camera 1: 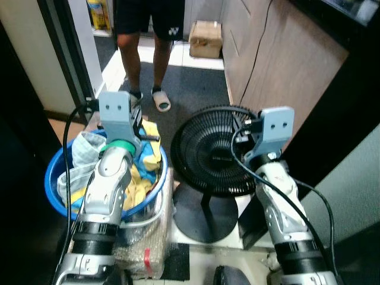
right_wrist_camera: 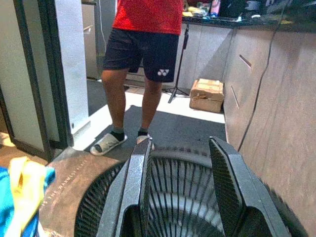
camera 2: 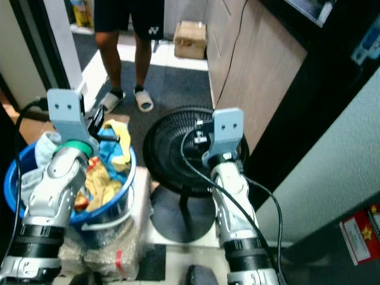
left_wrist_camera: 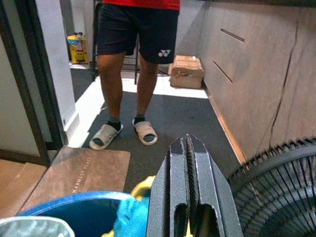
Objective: Clothes washing
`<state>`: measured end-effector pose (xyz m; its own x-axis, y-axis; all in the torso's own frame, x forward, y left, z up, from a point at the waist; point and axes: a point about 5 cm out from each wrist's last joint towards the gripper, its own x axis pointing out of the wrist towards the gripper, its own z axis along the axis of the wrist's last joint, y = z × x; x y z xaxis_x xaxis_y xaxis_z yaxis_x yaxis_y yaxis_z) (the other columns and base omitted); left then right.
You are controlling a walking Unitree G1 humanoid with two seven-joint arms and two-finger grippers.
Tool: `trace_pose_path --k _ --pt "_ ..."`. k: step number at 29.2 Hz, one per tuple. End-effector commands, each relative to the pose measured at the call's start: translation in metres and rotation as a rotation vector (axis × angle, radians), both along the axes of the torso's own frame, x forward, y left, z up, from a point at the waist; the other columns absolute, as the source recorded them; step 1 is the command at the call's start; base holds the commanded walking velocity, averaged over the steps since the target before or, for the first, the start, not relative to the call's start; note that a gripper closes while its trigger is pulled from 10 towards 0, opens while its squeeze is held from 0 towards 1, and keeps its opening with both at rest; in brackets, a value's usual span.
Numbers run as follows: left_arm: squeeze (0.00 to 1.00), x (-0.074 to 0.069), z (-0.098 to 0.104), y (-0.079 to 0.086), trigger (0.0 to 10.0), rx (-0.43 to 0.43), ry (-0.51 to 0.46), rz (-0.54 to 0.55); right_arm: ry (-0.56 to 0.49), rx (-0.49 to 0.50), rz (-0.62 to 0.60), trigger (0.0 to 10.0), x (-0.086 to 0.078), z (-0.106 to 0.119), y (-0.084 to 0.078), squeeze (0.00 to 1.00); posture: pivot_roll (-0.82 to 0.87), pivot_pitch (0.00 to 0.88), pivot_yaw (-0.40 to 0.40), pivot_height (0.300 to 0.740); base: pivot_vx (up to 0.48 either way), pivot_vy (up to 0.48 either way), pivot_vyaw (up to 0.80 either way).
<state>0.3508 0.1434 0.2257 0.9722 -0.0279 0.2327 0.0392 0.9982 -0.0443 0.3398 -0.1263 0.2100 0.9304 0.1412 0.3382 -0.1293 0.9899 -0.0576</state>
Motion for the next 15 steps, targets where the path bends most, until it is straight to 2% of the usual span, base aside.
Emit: trace_pose_path --k 1,15 --pt "0.0 -0.001 -0.0037 -0.001 10.0 0.007 0.008 0.001 0.018 -0.002 -0.004 10.0 -0.0008 -0.0041 -0.001 0.0 0.09 0.0 -0.055 0.645 0.0 0.0 0.0" --pt "0.0 -0.0011 -0.0035 -0.0004 10.0 0.009 0.009 0.001 0.019 0.001 -0.004 10.0 -0.0013 -0.0045 -0.0004 0.0 0.09 0.0 -0.05 0.685 0.0 0.0 0.0"
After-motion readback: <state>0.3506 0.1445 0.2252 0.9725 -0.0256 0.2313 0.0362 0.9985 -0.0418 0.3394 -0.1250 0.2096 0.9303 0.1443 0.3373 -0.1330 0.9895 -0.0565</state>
